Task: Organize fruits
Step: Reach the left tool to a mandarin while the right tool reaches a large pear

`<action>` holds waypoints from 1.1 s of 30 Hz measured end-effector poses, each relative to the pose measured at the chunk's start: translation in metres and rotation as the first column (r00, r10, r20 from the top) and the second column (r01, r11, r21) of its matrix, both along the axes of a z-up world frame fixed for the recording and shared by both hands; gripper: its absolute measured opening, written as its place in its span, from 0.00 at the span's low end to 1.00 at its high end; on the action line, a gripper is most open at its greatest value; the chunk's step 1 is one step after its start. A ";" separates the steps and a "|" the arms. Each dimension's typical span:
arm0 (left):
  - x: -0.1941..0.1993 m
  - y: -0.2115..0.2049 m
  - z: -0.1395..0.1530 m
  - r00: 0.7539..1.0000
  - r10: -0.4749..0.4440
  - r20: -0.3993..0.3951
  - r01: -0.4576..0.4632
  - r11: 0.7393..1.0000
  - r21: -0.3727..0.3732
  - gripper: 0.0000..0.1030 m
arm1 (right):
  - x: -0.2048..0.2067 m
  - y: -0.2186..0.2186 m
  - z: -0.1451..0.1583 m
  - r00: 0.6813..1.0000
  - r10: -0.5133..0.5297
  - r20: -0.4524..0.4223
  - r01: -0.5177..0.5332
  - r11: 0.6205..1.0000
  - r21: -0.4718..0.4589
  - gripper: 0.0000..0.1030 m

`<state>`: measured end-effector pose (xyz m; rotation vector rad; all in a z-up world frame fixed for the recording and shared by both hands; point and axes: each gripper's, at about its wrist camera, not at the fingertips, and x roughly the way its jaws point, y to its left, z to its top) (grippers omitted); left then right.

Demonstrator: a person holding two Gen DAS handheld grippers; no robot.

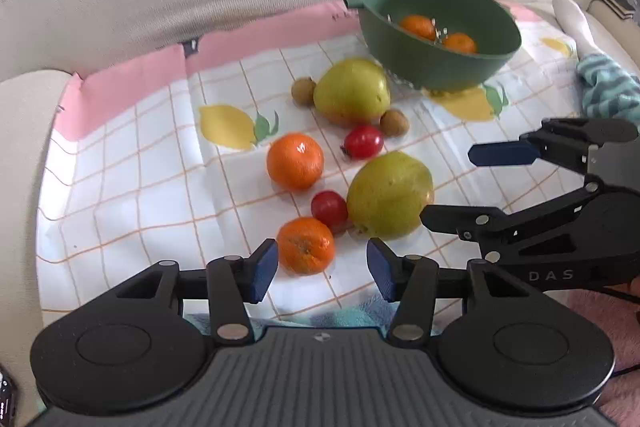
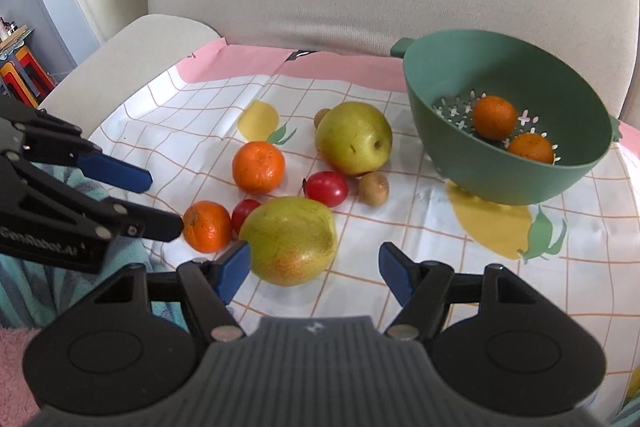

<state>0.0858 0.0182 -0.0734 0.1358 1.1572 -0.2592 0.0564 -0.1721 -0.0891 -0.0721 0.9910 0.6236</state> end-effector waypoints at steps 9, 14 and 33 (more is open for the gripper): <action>0.008 -0.001 -0.027 0.998 -0.053 -0.022 0.055 0.994 0.091 0.58 | 0.004 0.015 -0.016 0.998 0.059 -0.030 -0.060 0.998 -0.017 0.70; 0.009 -0.004 -0.037 0.996 -0.089 -0.023 0.091 0.990 0.112 0.58 | 0.015 0.015 -0.024 0.995 0.036 -0.093 -0.033 0.999 0.032 0.72; 0.023 -0.003 -0.050 0.997 -0.049 -0.054 0.051 0.997 0.052 0.50 | 0.045 0.022 -0.051 0.968 -0.039 -0.247 0.070 0.990 0.118 0.71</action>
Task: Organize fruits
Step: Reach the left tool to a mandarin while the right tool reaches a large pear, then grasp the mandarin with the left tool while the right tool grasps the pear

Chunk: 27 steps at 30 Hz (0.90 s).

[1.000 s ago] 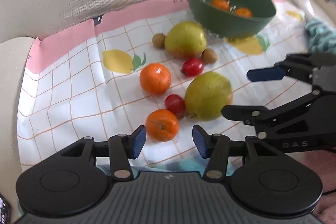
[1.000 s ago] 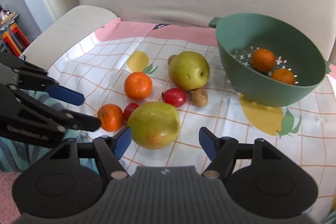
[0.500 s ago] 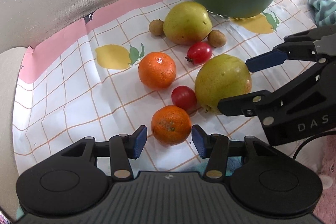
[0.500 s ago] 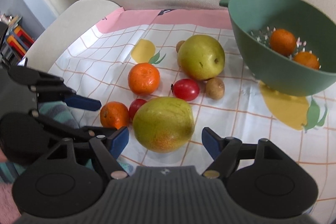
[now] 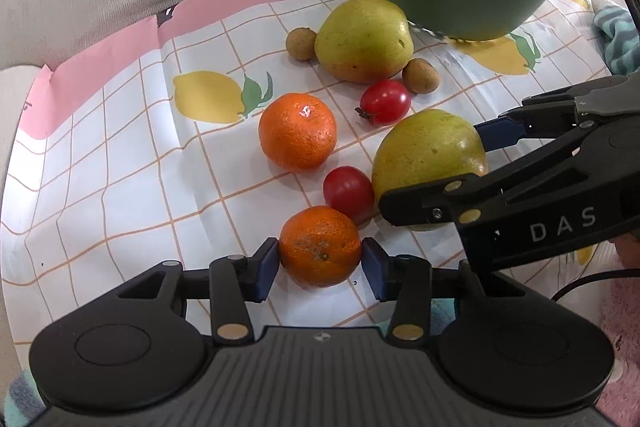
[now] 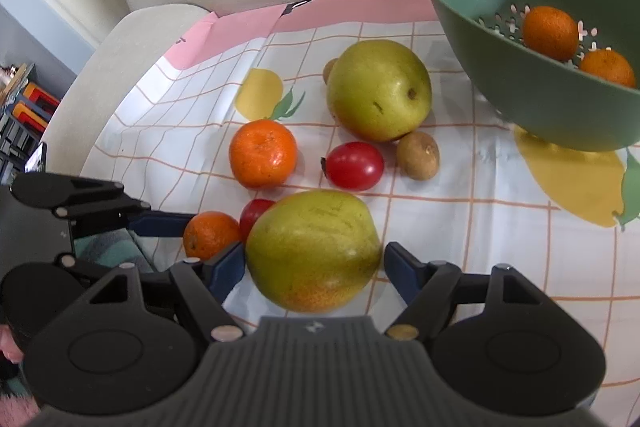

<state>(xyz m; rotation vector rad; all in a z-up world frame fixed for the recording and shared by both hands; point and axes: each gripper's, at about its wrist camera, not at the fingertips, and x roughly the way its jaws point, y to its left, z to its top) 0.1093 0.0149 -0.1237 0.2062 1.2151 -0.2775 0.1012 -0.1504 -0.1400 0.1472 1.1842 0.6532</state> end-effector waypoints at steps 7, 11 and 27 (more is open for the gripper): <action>0.001 0.000 -0.001 1.000 0.018 -0.004 -0.018 1.000 -0.003 0.49 | -0.001 0.005 0.001 0.999 0.020 0.026 -0.020 1.000 -0.012 0.67; 0.000 0.000 -0.001 1.000 0.020 0.000 -0.020 1.000 -0.005 0.48 | -0.001 0.006 0.001 0.999 0.018 0.029 -0.018 1.000 -0.010 0.67; -0.005 0.004 0.005 0.998 0.050 0.035 -0.050 0.999 -0.008 0.47 | -0.009 -0.010 0.013 0.999 -0.012 0.047 0.013 1.000 -0.020 0.66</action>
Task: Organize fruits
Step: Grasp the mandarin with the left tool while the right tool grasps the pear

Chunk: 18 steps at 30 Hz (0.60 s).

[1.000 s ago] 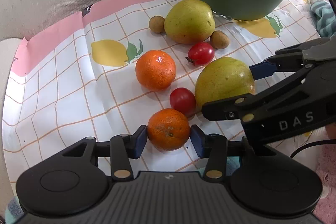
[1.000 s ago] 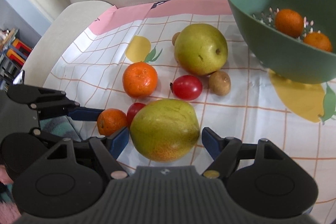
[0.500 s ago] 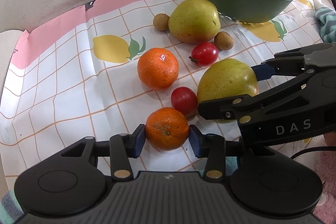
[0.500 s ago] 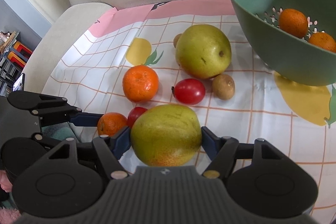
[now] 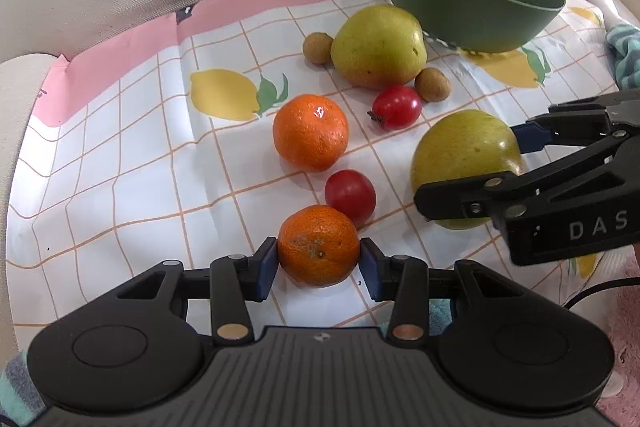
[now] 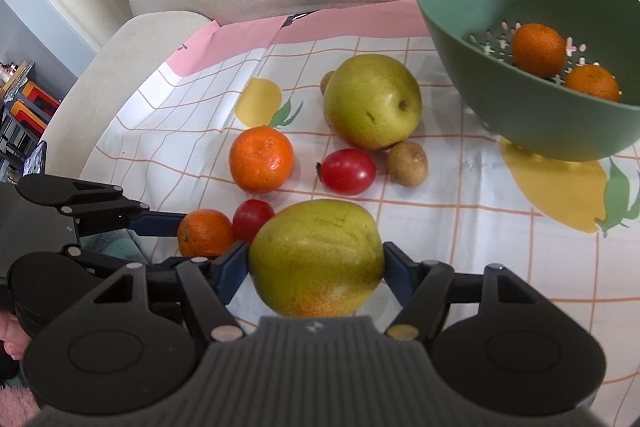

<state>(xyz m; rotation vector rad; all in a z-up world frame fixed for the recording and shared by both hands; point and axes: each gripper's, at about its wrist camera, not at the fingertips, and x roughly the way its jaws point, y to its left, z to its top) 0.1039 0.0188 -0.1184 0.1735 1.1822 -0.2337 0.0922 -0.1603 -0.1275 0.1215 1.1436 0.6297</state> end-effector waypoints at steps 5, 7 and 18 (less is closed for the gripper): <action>-0.001 0.004 0.005 0.999 0.042 0.017 -0.042 0.999 -0.016 0.47 | -0.002 -0.011 0.005 1.000 -0.027 0.006 0.027 1.000 0.007 0.66; -0.001 0.007 0.008 0.997 0.068 0.025 -0.067 0.998 -0.016 0.47 | -0.002 -0.015 0.007 0.999 -0.037 0.012 0.037 0.999 0.001 0.66; -0.004 -0.002 0.052 0.992 0.076 0.104 -0.067 0.994 -0.089 0.47 | -0.010 -0.043 0.038 0.991 -0.084 0.104 0.079 0.995 0.058 0.66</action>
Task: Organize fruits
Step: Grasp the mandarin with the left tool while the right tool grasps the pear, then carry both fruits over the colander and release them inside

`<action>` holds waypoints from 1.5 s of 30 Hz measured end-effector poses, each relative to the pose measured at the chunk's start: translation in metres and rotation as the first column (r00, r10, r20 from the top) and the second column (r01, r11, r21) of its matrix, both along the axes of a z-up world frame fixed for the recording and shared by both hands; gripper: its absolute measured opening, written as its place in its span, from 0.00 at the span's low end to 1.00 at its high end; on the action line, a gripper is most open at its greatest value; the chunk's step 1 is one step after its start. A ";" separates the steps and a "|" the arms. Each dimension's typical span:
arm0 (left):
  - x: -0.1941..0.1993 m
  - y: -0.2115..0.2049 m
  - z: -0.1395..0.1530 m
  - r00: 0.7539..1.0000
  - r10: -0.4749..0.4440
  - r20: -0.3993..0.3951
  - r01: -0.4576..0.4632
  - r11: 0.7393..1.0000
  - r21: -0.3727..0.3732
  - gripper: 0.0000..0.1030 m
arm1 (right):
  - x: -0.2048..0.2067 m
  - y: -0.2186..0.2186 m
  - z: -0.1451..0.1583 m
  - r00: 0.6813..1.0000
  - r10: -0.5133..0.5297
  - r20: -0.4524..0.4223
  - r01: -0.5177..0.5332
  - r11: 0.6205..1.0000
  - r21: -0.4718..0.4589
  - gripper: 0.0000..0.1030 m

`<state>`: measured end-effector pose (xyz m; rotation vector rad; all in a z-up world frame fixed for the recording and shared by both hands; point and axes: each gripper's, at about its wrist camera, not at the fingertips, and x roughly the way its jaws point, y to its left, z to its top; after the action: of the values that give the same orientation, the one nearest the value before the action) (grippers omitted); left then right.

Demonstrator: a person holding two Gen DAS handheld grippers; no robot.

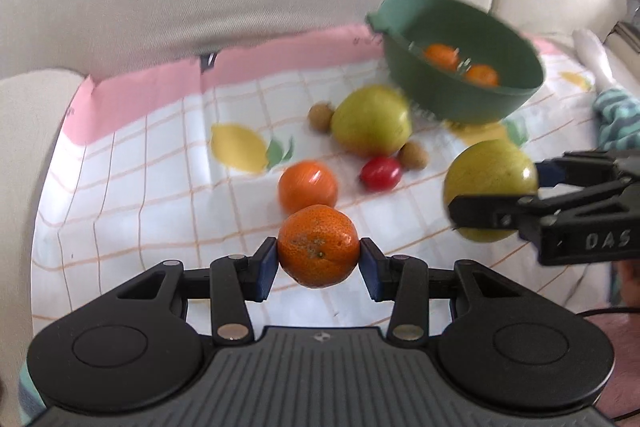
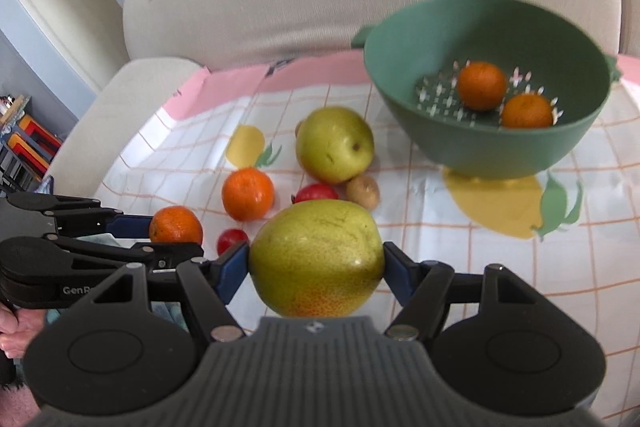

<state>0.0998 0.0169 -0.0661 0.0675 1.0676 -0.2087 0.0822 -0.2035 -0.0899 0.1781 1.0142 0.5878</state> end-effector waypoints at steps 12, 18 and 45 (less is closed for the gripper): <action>0.028 -0.039 0.051 0.986 -0.129 0.106 0.129 0.992 0.006 0.47 | 0.010 -0.028 0.047 0.991 -0.031 0.131 0.025 0.999 0.046 0.66; 0.051 -0.063 0.064 0.968 -0.200 0.151 0.199 0.980 0.023 0.47 | 0.035 -0.051 0.057 0.984 -0.070 0.166 0.071 0.997 0.003 0.66; 0.144 -0.167 0.009 0.840 -0.542 -0.033 0.538 0.822 0.185 0.47 | 0.164 -0.057 0.010 0.987 0.088 0.137 -0.033 0.930 -0.366 0.66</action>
<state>0.2440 -0.1500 -0.0566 0.5503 1.0246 -0.6217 0.2458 -0.2608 -0.0801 -0.2237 0.9651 0.4524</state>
